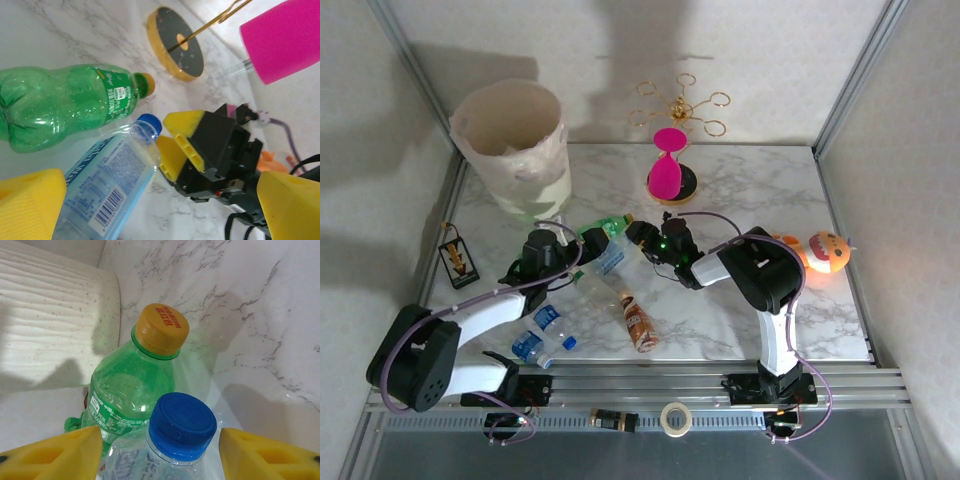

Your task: Put the plastic bottles in the bin

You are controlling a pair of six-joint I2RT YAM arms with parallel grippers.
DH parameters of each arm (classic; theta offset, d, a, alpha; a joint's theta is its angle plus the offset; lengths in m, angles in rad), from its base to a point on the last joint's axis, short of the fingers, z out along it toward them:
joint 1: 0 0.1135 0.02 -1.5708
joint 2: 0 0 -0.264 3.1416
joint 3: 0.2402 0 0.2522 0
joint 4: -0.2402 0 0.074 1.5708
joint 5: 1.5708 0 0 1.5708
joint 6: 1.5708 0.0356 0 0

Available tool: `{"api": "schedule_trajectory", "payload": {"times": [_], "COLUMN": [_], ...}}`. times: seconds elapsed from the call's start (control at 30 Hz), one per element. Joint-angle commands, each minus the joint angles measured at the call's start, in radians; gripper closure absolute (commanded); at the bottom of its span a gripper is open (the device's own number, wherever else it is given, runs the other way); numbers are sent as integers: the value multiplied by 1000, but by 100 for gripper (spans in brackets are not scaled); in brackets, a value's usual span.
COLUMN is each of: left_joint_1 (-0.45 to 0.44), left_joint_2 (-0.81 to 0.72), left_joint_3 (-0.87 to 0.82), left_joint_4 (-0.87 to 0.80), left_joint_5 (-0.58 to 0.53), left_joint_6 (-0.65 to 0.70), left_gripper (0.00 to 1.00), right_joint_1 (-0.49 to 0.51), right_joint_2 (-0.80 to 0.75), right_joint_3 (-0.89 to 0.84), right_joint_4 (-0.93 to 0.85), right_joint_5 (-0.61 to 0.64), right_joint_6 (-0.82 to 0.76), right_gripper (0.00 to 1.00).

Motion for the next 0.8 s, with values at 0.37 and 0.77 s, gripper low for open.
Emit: {"api": "schedule_trajectory", "payload": {"times": [0.37,0.77], "left_joint_1": [-44,-150], "left_joint_2": [167,317], "left_joint_3": [185,309], "left_joint_4": [-297,-356], "left_joint_5": [-47,-44], "left_joint_6": [204,226], "left_gripper": [4,6], "right_joint_1": [-23,-49], "right_joint_2": [-369,-551], "right_joint_3": [-156,-241], "right_joint_4": [-347,-429], "right_joint_5": [156,230], "right_joint_6": [-280,-323], "right_gripper": [23,20]}}
